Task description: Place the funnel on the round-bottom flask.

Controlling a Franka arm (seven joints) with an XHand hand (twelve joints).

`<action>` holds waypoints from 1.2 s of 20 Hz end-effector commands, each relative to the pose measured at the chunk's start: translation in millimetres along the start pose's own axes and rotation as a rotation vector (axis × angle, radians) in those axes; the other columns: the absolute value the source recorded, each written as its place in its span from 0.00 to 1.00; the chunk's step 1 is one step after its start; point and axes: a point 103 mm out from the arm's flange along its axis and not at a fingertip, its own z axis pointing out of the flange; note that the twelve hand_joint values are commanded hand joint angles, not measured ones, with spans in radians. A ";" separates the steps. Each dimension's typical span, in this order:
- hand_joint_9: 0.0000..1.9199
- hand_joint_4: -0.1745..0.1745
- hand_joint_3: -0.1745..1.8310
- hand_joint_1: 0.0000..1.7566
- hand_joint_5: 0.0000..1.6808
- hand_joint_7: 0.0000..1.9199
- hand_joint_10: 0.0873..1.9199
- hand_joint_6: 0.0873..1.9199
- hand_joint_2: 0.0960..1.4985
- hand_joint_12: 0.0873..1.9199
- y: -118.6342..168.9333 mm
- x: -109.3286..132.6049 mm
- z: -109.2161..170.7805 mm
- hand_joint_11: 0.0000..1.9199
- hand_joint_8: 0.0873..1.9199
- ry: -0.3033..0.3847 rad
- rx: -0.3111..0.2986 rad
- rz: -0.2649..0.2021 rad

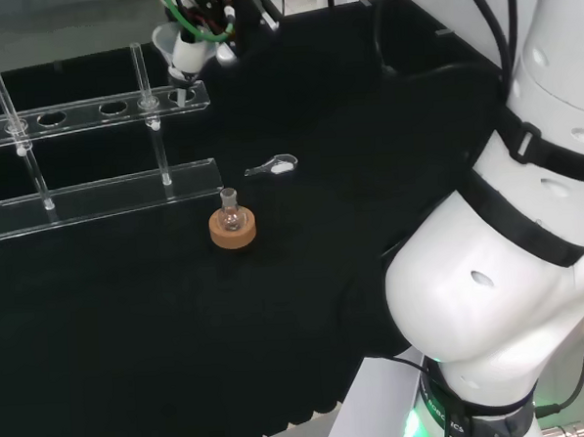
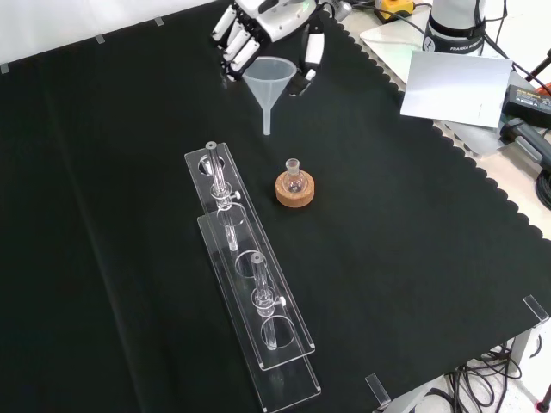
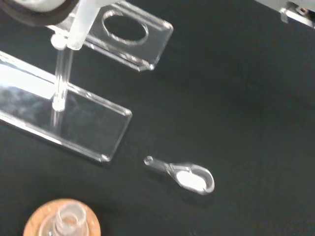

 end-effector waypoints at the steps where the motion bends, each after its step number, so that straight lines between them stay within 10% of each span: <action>1: 0.50 0.35 0.35 0.41 0.28 0.32 0.23 0.19 0.42 0.63 -36.7 5.3 12.3 0.31 0.34 -0.050 0.048 0.046; 24: 0.49 0.34 0.36 0.41 0.25 0.30 0.24 0.19 0.42 0.63 -37.8 46.8 68.3 0.30 0.35 -0.114 0.150 0.032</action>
